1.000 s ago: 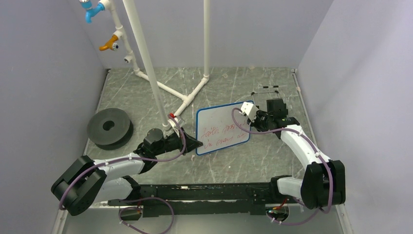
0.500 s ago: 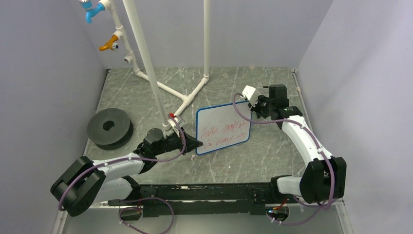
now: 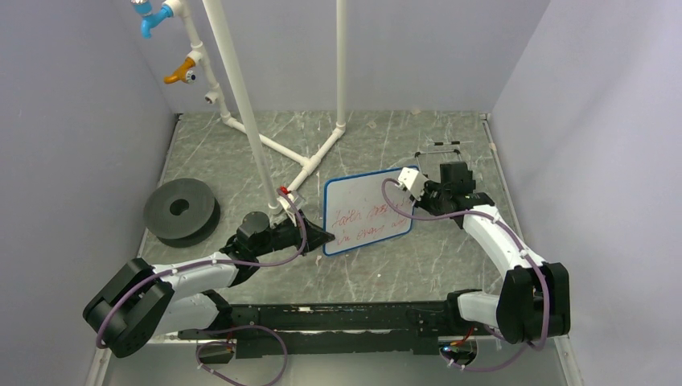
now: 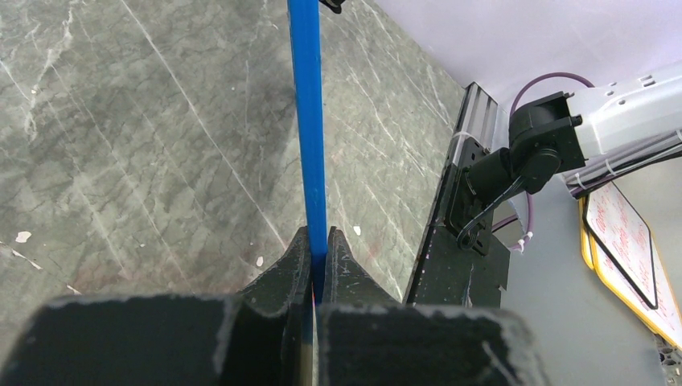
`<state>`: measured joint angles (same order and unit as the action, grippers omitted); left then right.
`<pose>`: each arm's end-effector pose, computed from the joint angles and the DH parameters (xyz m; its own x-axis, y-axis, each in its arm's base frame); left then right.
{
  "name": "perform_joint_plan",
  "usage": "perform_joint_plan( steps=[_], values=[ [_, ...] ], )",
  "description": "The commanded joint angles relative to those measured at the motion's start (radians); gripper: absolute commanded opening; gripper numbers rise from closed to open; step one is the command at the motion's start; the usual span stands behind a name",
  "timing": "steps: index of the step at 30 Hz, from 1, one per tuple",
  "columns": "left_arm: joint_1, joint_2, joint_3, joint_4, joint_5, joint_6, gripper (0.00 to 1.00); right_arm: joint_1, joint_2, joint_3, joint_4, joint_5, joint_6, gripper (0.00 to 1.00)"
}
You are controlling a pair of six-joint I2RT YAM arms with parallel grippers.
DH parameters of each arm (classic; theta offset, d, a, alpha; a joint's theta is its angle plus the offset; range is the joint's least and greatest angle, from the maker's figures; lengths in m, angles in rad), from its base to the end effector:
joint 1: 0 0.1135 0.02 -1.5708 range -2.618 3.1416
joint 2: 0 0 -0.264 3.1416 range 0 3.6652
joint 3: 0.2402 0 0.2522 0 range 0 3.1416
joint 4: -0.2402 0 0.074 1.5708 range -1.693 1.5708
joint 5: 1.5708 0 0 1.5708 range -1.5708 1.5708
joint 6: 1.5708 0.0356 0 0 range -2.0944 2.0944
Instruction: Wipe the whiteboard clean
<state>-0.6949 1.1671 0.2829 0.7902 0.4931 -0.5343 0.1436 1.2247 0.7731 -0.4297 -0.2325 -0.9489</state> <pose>0.1604 -0.1557 0.1950 -0.5336 -0.1392 -0.8342 0.7602 0.3532 -0.5452 0.2424 0.0433 0.2251 -0.2138 -0.8300 -0.5151 -0.7863 0.4591 -0.4135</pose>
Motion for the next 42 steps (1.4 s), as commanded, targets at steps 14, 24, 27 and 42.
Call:
perform_joint_plan(
  steps=[14,24,27,42],
  values=[
    [-0.009,-0.006,0.051,0.129,0.082,0.010,0.00,0.006,0.039,0.149,0.081,0.033,0.145,0.00],
    [-0.009,0.003,0.053,0.141,0.090,0.004,0.00,0.062,0.016,0.001,0.004,-0.034,0.067,0.00],
    [-0.010,-0.001,0.049,0.140,0.089,0.003,0.00,0.057,0.017,0.039,0.044,-0.030,0.125,0.00],
    [-0.009,0.000,0.032,0.164,0.090,-0.009,0.00,0.024,0.027,0.135,0.131,-0.050,0.228,0.00]
  ],
)
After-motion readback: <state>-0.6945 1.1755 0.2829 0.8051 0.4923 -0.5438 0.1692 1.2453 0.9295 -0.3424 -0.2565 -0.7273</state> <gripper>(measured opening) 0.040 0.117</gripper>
